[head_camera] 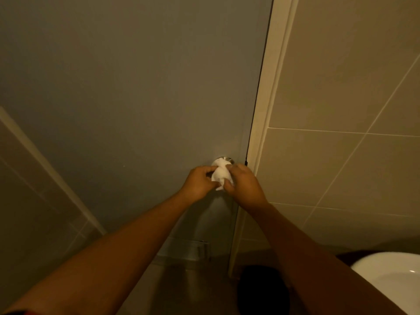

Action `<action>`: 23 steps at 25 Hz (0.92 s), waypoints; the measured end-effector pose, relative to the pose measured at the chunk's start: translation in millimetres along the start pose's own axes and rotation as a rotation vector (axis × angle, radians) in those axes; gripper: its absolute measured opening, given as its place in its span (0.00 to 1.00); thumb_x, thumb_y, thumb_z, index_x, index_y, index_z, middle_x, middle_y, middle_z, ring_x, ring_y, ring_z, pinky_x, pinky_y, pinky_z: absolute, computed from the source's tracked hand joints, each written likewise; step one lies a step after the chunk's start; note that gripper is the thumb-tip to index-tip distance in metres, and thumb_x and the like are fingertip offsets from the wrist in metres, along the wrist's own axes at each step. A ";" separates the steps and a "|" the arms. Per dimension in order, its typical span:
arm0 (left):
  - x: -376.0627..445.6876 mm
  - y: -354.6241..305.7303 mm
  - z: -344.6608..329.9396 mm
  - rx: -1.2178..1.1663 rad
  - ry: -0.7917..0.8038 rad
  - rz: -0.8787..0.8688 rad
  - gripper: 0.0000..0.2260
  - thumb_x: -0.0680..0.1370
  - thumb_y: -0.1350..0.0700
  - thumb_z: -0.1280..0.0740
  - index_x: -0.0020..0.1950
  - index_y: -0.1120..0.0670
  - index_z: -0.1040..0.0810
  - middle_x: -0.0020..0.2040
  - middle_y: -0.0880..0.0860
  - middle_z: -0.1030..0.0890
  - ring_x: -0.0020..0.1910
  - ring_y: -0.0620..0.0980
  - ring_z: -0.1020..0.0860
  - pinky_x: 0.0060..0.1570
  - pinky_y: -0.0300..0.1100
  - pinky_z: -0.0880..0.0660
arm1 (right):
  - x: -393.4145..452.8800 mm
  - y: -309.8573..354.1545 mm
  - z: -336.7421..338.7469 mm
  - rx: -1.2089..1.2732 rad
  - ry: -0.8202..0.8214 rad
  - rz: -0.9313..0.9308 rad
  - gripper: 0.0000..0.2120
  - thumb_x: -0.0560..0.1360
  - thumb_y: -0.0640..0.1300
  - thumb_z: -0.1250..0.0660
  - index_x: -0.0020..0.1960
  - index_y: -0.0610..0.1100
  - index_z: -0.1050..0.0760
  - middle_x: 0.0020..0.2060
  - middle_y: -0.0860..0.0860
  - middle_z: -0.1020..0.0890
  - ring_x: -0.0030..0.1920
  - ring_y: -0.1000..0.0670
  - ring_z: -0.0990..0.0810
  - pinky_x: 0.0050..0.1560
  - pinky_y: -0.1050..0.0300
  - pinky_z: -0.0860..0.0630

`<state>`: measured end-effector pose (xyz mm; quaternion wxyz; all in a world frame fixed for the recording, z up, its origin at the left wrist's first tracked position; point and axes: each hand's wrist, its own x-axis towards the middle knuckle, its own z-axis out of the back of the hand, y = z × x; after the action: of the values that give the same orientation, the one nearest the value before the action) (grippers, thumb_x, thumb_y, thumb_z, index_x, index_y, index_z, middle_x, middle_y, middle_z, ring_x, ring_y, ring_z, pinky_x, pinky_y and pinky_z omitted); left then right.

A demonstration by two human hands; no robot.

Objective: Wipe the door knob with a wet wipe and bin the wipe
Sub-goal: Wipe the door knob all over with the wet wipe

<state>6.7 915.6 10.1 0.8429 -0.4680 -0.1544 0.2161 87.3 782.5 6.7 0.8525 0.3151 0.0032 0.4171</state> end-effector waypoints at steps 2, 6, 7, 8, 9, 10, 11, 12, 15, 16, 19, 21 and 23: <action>-4.6 4.1 -7.3 -0.021 -0.055 0.072 0.13 0.71 0.62 0.26 0.55 0.60 0.17 0.49 0.61 0.15 0.41 0.51 0.18 0.41 0.38 0.23 | 7.4 5.8 7.7 -0.130 0.067 0.089 0.20 0.77 0.44 0.35 0.68 0.40 0.27 0.66 0.41 0.26 0.65 0.42 0.29 0.64 0.53 0.33; -18.5 14.5 -15.3 -0.032 -0.176 0.098 0.07 0.75 0.60 0.29 0.49 0.63 0.15 0.39 0.60 0.16 0.36 0.51 0.20 0.44 0.49 0.20 | -11.0 9.2 2.8 -0.069 -0.082 0.145 0.12 0.77 0.38 0.34 0.57 0.35 0.19 0.50 0.40 0.19 0.52 0.43 0.21 0.48 0.63 0.35; -24.2 15.1 -16.3 0.012 -0.143 0.074 0.08 0.76 0.59 0.29 0.47 0.63 0.15 0.38 0.59 0.16 0.36 0.52 0.20 0.43 0.48 0.21 | -19.5 7.4 -0.4 -0.002 -0.079 0.086 0.11 0.77 0.38 0.35 0.56 0.35 0.19 0.47 0.43 0.19 0.48 0.48 0.21 0.46 0.67 0.36; -29.7 15.0 -17.6 0.074 -0.079 0.045 0.08 0.76 0.58 0.30 0.47 0.63 0.15 0.39 0.59 0.15 0.37 0.53 0.19 0.44 0.47 0.22 | -26.9 4.6 -3.9 0.033 -0.035 0.016 0.10 0.78 0.38 0.36 0.55 0.35 0.19 0.45 0.46 0.20 0.47 0.50 0.21 0.46 0.70 0.35; -34.3 15.0 -19.4 0.143 -0.014 0.023 0.08 0.76 0.57 0.30 0.48 0.61 0.15 0.42 0.59 0.15 0.39 0.52 0.18 0.45 0.45 0.22 | -32.5 0.0 -7.7 0.023 0.011 -0.046 0.10 0.78 0.38 0.37 0.55 0.37 0.19 0.47 0.46 0.20 0.48 0.49 0.21 0.48 0.69 0.34; -40.5 15.3 -21.0 0.202 0.029 0.014 0.08 0.76 0.57 0.30 0.49 0.60 0.15 0.44 0.58 0.15 0.41 0.52 0.18 0.46 0.44 0.22 | -39.5 -4.2 -10.4 -0.006 0.054 -0.100 0.11 0.78 0.40 0.37 0.56 0.38 0.19 0.50 0.44 0.20 0.51 0.47 0.21 0.50 0.65 0.32; -45.4 16.8 -21.8 0.239 0.047 0.018 0.07 0.76 0.58 0.30 0.50 0.59 0.15 0.45 0.58 0.15 0.41 0.51 0.18 0.47 0.44 0.22 | -46.4 -7.6 -11.5 -0.021 0.079 -0.156 0.11 0.78 0.41 0.36 0.56 0.39 0.19 0.52 0.42 0.20 0.52 0.45 0.21 0.52 0.60 0.29; -51.6 17.5 -21.6 0.255 0.053 0.029 0.07 0.76 0.58 0.30 0.50 0.59 0.15 0.45 0.57 0.15 0.41 0.50 0.19 0.47 0.44 0.22 | -54.5 -7.6 -10.0 -0.021 0.076 -0.198 0.11 0.78 0.41 0.36 0.57 0.39 0.19 0.54 0.42 0.20 0.53 0.44 0.21 0.54 0.58 0.28; -67.3 19.5 -15.3 0.259 0.062 0.007 0.06 0.75 0.58 0.29 0.48 0.59 0.15 0.43 0.56 0.16 0.40 0.49 0.22 0.44 0.42 0.24 | -74.9 1.9 -4.5 -0.002 0.013 -0.261 0.11 0.78 0.42 0.36 0.57 0.40 0.19 0.52 0.43 0.20 0.51 0.45 0.21 0.53 0.56 0.26; -72.0 18.3 -10.8 0.256 0.065 -0.009 0.05 0.75 0.58 0.29 0.46 0.58 0.15 0.41 0.54 0.18 0.40 0.49 0.22 0.42 0.40 0.25 | -79.9 8.4 -3.4 -0.009 -0.011 -0.261 0.10 0.78 0.42 0.36 0.56 0.41 0.18 0.51 0.44 0.19 0.50 0.46 0.21 0.51 0.56 0.25; -80.1 11.5 2.2 0.186 0.016 -0.009 0.05 0.75 0.57 0.29 0.39 0.54 0.19 0.32 0.49 0.23 0.37 0.48 0.23 0.33 0.35 0.31 | -88.8 27.6 0.0 0.010 -0.082 -0.293 0.08 0.77 0.44 0.34 0.50 0.42 0.18 0.45 0.46 0.19 0.46 0.48 0.20 0.45 0.58 0.26; -79.8 6.0 9.3 0.149 -0.024 -0.032 0.04 0.74 0.58 0.29 0.40 0.56 0.18 0.33 0.50 0.22 0.37 0.48 0.24 0.34 0.37 0.30 | -92.9 37.9 3.4 0.049 -0.140 -0.329 0.08 0.76 0.45 0.33 0.48 0.42 0.17 0.43 0.47 0.18 0.44 0.48 0.19 0.43 0.58 0.25; -76.6 -3.1 14.4 0.138 -0.040 -0.081 0.04 0.75 0.59 0.29 0.44 0.58 0.16 0.39 0.55 0.18 0.39 0.48 0.23 0.39 0.41 0.27 | -94.5 44.6 9.2 0.076 -0.210 -0.341 0.08 0.76 0.44 0.33 0.50 0.42 0.17 0.44 0.47 0.17 0.44 0.49 0.19 0.43 0.61 0.25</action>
<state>-65.1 885.6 15.7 0.8778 -0.3979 -0.1749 0.2014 -3.5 730.4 13.9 0.8938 0.3839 -0.0168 0.2312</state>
